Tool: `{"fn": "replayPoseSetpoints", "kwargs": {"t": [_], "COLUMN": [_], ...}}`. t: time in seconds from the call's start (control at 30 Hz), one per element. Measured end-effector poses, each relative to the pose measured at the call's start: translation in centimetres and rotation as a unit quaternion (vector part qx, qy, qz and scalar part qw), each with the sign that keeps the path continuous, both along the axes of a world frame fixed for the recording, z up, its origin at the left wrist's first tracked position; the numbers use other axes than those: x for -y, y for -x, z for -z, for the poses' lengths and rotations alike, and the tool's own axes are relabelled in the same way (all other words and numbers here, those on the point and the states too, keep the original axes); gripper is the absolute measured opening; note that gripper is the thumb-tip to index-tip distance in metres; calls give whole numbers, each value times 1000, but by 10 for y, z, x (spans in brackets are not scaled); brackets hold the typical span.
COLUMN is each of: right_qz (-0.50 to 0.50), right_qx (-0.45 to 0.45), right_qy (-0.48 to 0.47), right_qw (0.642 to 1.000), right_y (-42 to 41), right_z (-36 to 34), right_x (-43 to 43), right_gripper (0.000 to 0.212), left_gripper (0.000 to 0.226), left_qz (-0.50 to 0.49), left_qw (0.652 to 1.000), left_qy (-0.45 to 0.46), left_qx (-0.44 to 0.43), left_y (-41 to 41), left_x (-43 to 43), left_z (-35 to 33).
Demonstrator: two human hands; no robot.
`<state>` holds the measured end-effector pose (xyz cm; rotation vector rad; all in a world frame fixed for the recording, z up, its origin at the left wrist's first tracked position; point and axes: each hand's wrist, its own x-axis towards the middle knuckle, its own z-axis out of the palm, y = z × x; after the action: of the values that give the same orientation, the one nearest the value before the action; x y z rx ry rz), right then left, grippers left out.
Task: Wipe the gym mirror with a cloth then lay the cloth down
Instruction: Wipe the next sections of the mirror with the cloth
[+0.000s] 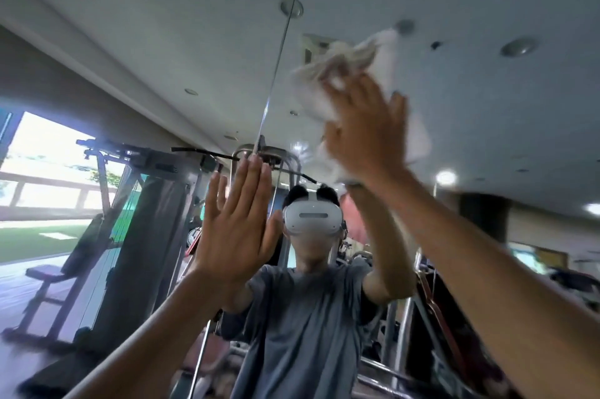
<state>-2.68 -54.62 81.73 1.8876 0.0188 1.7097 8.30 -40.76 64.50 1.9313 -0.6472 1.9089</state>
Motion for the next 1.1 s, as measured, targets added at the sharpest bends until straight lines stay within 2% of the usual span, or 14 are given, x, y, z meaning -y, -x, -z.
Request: {"fn": "replayPoseSetpoints", "kwargs": {"t": [0.1, 0.2, 0.27, 0.37, 0.47, 0.53, 0.63, 0.73, 0.8, 0.87, 0.93, 1.0, 1.07, 1.1], "right_qz": [9, 23, 44, 37, 5, -7, 9, 24, 39, 66, 54, 19, -1, -14], "right_qx": [-119, -253, -232, -111, -18, -57, -175, -255, -259, -229, -172, -91, -59, -73], "right_qy": [143, 267, 231, 48, -44, -1, 136, 224, 256, 194, 55, -47, -81, -76], "right_qw": [982, 930, 944, 992, 999, 998, 975, 940, 931, 952, 982, 995, 995, 994], "right_y": [0, 32, 50, 46, 6, -14, -14, 19, 44, 60, 59, 40, 19, 11], "right_z": [61, 74, 48, 24, 50, 80, 135, 171, 164, 134, 116, 128, 160, 179], "right_x": [-5, 37, 62, 49, -5, -38, -44, 2, 42, 65, 56, 26, -6, -19], "right_gripper": [65, 64, 65, 61, 63, 69, 70, 68, 70, 69, 64, 62, 67, 69], "left_gripper": [63, 63, 64, 63, 61, 60, 58, 58, 59, 60, 61, 62, 62, 61], "left_qz": [16, 25, 26, 34, 44, 47, 50, 48, 43, 52, 56, 59, 62, 63], "left_qw": [1000, 1000, 999, 999, 998, 997, 996, 996, 995, 993, 992, 990, 989, 989], "left_qy": [-1, -6, -11, 8, 23, 39, 36, 10, 2, 4, 7, 3, -2, -4], "left_qx": [-2, -12, -24, -37, -44, -52, -66, -79, -92, -105, -116, -126, -132, -135], "left_y": [5, 9, 9, 9, 12, 14, 15, 17, 22, 25, 27, 28, 28, 27], "left_x": [-2, -2, 0, 3, 5, 6, 6, -1, -2, -1, 0, -1, -3, -4], "left_z": [30, 64, 70, 72, 74, 81, 113, 155, 172, 179, 179, 179, 181, 181]}}
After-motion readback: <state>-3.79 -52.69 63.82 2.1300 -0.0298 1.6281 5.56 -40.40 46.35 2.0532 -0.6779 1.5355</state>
